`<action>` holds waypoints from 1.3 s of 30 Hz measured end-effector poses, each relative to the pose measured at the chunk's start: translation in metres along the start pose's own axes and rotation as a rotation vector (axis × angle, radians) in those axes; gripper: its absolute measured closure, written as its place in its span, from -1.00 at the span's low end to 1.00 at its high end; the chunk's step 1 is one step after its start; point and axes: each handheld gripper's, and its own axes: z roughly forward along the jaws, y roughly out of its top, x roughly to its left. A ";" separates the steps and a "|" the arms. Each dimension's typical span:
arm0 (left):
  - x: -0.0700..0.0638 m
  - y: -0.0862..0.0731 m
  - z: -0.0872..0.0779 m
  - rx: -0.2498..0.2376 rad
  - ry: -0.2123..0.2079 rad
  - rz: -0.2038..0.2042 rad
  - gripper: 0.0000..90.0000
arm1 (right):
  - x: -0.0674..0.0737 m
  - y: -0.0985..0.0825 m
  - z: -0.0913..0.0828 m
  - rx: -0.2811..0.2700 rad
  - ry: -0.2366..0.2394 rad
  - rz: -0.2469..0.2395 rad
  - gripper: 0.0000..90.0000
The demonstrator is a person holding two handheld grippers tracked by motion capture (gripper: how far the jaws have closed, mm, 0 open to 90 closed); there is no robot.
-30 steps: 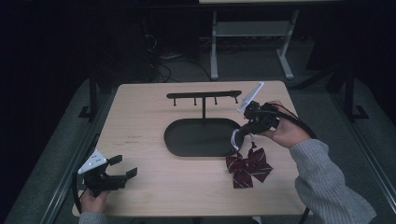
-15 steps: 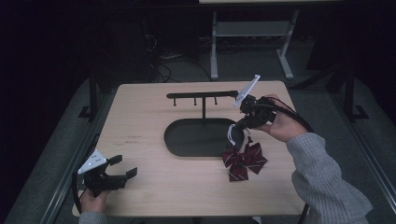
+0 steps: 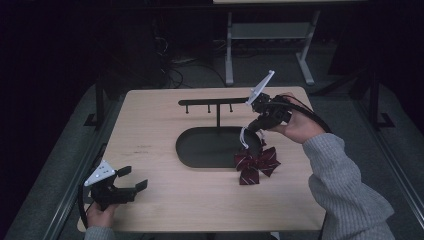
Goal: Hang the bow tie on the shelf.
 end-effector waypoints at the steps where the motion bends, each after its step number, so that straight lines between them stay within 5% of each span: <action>1: 0.000 0.000 0.000 -0.001 -0.001 -0.001 -0.71 | -0.001 0.001 0.000 -0.003 0.002 -0.009 0.96; 39: 0.002 0.000 -0.001 -0.014 0.005 -0.008 -0.71 | -0.027 0.044 0.000 0.010 0.005 -0.010 0.96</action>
